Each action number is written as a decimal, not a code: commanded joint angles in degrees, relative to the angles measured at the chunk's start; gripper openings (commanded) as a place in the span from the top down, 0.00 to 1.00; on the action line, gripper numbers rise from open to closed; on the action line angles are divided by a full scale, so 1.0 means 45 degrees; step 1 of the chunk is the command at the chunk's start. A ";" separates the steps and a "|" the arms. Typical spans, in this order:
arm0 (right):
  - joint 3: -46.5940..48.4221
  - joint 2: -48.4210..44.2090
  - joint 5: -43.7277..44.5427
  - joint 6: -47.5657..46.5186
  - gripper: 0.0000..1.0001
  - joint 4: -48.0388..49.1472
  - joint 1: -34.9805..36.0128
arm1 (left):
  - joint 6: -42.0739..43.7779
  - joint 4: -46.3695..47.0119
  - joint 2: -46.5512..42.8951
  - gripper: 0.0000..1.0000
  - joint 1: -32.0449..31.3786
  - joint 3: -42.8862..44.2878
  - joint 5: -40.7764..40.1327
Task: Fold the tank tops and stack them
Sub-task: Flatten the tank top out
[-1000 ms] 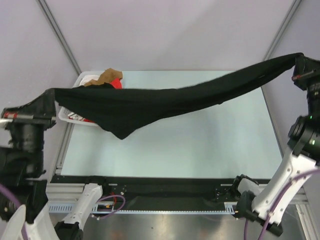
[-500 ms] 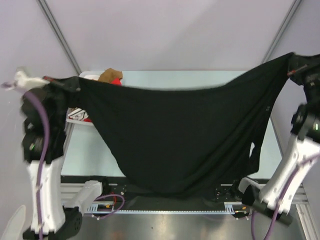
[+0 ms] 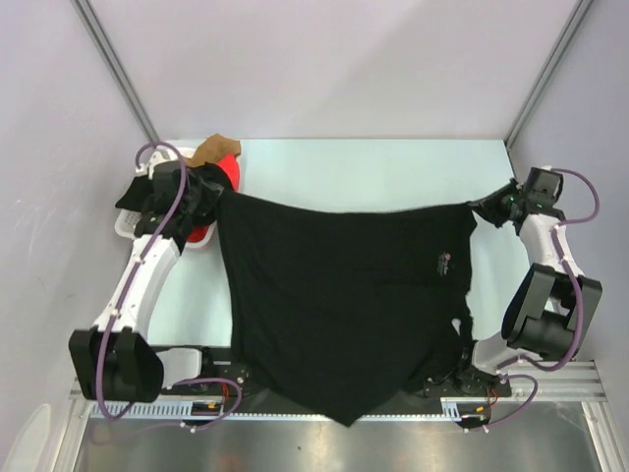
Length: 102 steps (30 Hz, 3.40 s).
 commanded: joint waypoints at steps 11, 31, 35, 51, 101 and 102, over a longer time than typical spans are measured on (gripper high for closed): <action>0.0782 0.3187 0.1835 0.0541 1.00 0.3114 0.0447 | 0.0227 0.2860 0.2342 1.00 -0.0644 0.0394 -0.0904; 0.1448 0.2118 0.1700 -0.0358 0.30 0.2394 -0.0160 | 0.1945 0.0167 0.9470 0.42 -0.1446 0.7991 0.1596; 0.1311 0.0847 0.2146 -0.1137 0.43 0.1552 0.0792 | 0.2511 -0.0733 0.8967 0.03 -0.1542 0.8405 0.1109; -0.2458 -0.0250 0.4960 -0.2819 0.50 0.0476 0.5640 | 0.4289 -0.3272 0.6485 0.03 -0.2713 0.7192 -0.0181; -0.1834 0.1508 0.8497 -0.2721 0.94 0.1159 0.7106 | 0.4212 -0.1045 0.1872 0.25 -0.4805 -0.1772 -0.1351; -0.1853 0.1509 0.8496 -0.2721 0.94 0.1218 0.7106 | 0.4134 -0.1007 0.2011 0.27 -0.4766 -0.1907 -0.1662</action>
